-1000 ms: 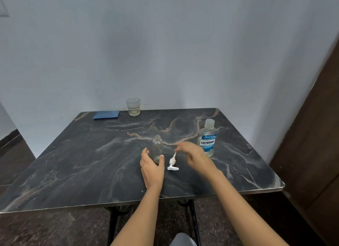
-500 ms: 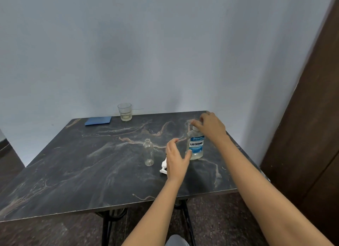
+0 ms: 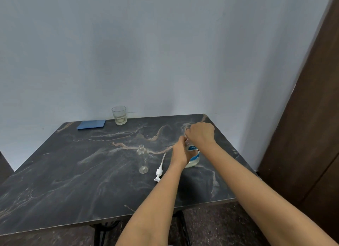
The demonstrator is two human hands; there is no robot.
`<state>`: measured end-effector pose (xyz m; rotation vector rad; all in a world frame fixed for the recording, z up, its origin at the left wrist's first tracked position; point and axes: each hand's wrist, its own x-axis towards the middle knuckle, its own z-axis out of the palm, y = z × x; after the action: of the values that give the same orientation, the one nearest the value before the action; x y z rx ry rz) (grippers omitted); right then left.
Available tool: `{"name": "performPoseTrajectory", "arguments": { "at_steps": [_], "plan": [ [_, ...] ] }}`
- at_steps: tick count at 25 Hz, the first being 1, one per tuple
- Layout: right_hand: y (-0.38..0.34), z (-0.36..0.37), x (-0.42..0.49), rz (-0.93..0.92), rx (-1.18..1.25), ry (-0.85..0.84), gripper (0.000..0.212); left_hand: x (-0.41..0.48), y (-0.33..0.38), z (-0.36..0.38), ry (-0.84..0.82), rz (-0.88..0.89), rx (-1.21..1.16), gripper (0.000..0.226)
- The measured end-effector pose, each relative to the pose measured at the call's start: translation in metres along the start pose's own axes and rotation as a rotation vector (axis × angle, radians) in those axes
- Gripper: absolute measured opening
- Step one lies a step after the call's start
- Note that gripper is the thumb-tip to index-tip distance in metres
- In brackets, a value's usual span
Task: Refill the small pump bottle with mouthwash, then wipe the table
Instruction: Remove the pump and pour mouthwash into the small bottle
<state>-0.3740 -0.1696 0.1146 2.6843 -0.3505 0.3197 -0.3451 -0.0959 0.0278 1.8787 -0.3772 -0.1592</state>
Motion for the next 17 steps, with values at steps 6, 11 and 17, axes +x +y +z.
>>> {"name": "performPoseTrajectory", "arguments": {
  "at_steps": [6, 11, 17],
  "plan": [
    [0.003, 0.016, 0.001, -0.009, 0.197, 0.089, 0.049, -0.002, -0.009, 0.003, 0.108, -0.099, -0.114, 0.006],
    [0.035, 0.024, 0.014, -0.329, 0.200, 0.187, 0.043, 0.023, -0.008, -0.018, -0.204, 0.021, 0.171, 0.032],
    [0.036, 0.024, 0.017, -0.447, 0.386, 0.149, 0.048, 0.019, -0.012, -0.015, -0.257, 0.014, 0.008, 0.033]
  ]
}}
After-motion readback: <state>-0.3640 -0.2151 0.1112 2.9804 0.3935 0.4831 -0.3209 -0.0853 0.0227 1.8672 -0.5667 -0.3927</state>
